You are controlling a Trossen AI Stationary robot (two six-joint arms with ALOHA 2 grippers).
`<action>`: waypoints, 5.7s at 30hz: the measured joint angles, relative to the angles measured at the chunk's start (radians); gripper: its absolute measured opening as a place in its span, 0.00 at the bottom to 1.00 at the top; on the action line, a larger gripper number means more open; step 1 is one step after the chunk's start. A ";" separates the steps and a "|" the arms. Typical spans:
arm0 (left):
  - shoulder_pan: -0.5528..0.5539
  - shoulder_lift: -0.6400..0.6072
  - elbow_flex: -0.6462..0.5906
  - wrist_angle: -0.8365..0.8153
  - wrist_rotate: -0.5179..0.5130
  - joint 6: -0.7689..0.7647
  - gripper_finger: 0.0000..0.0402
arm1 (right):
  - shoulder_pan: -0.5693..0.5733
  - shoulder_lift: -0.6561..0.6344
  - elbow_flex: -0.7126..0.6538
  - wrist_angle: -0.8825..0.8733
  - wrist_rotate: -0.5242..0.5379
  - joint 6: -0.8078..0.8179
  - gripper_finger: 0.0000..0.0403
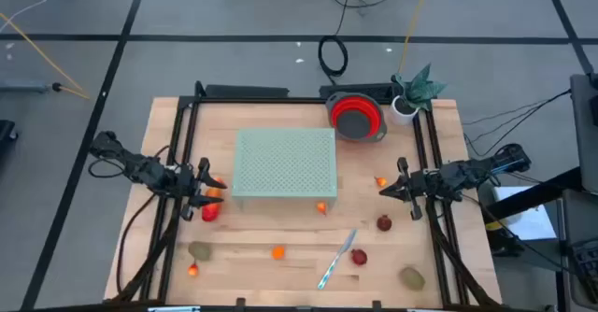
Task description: Pick & Place Fruit
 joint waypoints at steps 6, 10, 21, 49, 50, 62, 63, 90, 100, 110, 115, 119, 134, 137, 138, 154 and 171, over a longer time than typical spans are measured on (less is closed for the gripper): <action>0.000 0.000 0.000 0.000 0.000 0.000 0.43 | 0.000 0.000 0.000 0.000 0.000 0.000 0.01; 0.000 0.000 0.000 0.000 0.000 0.000 0.43 | 0.000 0.000 0.000 0.000 0.000 0.000 0.01; 0.000 0.000 0.000 0.000 0.000 0.000 0.43 | 0.000 0.000 0.000 0.000 0.000 0.000 0.01; 0.000 0.000 0.000 0.000 0.000 0.000 0.43 | 0.000 0.000 0.000 0.000 0.000 0.000 0.01; 0.000 0.000 0.000 0.000 0.000 0.000 0.43 | 0.000 0.000 0.000 0.000 0.000 0.000 0.01; 0.000 0.000 0.000 0.000 0.000 0.000 0.43 | 0.000 0.000 0.000 0.000 0.000 -0.027 0.01; 0.000 0.000 0.000 0.000 0.000 0.000 0.43 | 0.000 0.000 0.000 0.000 0.000 -0.027 0.01; 0.000 0.000 0.000 0.009 -0.024 0.109 0.43 | 0.000 0.000 -0.004 0.061 0.000 -0.026 0.01; 0.000 0.000 0.000 0.345 0.033 -0.253 0.43 | 0.000 0.000 -0.005 0.096 0.000 -0.026 0.01; 0.000 0.005 0.067 0.376 0.097 -0.282 0.43 | 0.000 0.000 -0.003 0.098 0.000 -0.026 0.01; 0.000 0.093 0.204 0.085 -0.004 -0.402 0.43 | 0.000 0.000 -0.003 0.099 0.000 -0.026 0.01; 0.000 0.214 0.322 -0.067 -0.018 -0.499 0.43 | 0.000 0.000 -0.002 0.100 0.000 -0.026 0.01; -0.031 0.618 0.754 -0.638 -0.016 -0.909 0.43 | 0.000 0.000 -0.001 0.100 0.000 -0.026 0.01; -0.041 0.671 0.803 -0.744 -0.015 -0.999 0.43 | 0.000 0.000 -0.001 0.100 0.000 -0.026 0.01; -0.045 0.686 0.816 -0.779 -0.015 -1.034 0.43 | 0.000 0.000 -0.001 0.100 0.000 -0.026 0.01; -0.065 0.774 0.842 -1.249 0.207 -1.536 0.43 | 0.000 0.000 0.000 0.100 0.000 -0.026 0.01; -0.064 0.778 0.842 -1.250 0.188 -1.474 0.55 | 0.000 0.000 0.000 0.100 0.000 -0.026 0.01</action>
